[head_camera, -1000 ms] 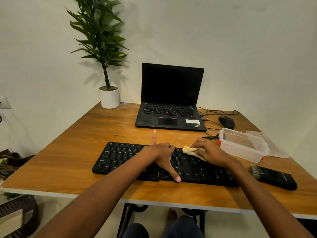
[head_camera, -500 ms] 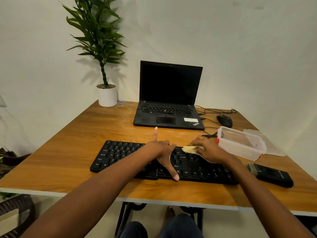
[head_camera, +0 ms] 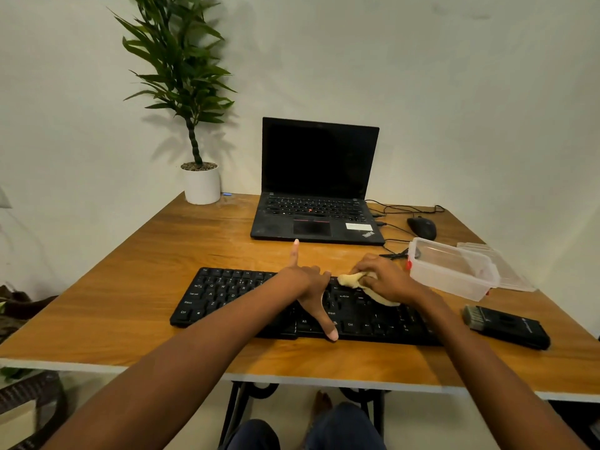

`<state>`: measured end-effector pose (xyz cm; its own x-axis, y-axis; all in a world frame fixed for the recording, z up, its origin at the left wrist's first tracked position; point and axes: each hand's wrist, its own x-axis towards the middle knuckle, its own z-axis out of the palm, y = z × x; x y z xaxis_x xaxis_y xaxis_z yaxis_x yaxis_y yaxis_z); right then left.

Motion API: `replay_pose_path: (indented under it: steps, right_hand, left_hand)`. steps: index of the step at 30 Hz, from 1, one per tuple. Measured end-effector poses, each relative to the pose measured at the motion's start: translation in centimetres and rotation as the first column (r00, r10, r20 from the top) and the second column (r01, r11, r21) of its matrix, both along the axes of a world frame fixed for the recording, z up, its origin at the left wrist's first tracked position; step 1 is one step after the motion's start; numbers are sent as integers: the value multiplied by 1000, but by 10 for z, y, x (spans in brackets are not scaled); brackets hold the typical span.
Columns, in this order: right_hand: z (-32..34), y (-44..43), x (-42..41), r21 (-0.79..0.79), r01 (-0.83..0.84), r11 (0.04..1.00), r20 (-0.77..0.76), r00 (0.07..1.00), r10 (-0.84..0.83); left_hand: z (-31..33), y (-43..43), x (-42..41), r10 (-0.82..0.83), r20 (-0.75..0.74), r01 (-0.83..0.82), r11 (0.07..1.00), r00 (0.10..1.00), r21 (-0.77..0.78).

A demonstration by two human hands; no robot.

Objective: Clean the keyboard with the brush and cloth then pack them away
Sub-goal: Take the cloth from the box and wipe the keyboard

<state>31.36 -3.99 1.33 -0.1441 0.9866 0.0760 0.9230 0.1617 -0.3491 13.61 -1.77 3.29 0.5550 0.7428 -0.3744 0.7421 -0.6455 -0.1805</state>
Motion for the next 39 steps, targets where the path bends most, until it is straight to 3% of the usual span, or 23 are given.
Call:
replay_pose_path:
  steps: [5,10,14,19,23,28,32,36,39]
  right_hand:
    - [16,-17,44,-10,96,995,92,991,-94]
    - [20,-48,28,203,121,972,-44,992,-114]
    - [-4,-72,0,93,-38,995,154,988,24]
    - [3,-65,-3,-24,-152,988,177,972,154]
    - [4,-58,-7,83,-148,985,343,933,111]
    - [13,-58,-2,-93,-174,980,181,965,188]
    - [11,-51,-7,16,-125,992,280,953,115]
    - [19,-54,-5,-144,-158,977,174,968,182]
    - [17,-50,-6,-66,-119,991,226,965,131]
  left_hand:
    - [3,0,3,-10,-13,10,1000,1000,-11]
    - [6,1,13,-32,-116,33,999,993,10]
    - [3,4,15,-78,-94,83,995,993,49]
    - [1,6,13,-96,-96,103,993,991,61]
    - [3,5,17,-113,-120,122,990,986,68]
    - [2,7,21,-134,-155,149,985,979,87]
    - [2,9,25,-121,-187,138,987,975,80]
    - [4,6,29,-101,-228,126,987,968,97]
    - [5,5,30,-99,-247,124,988,964,89]
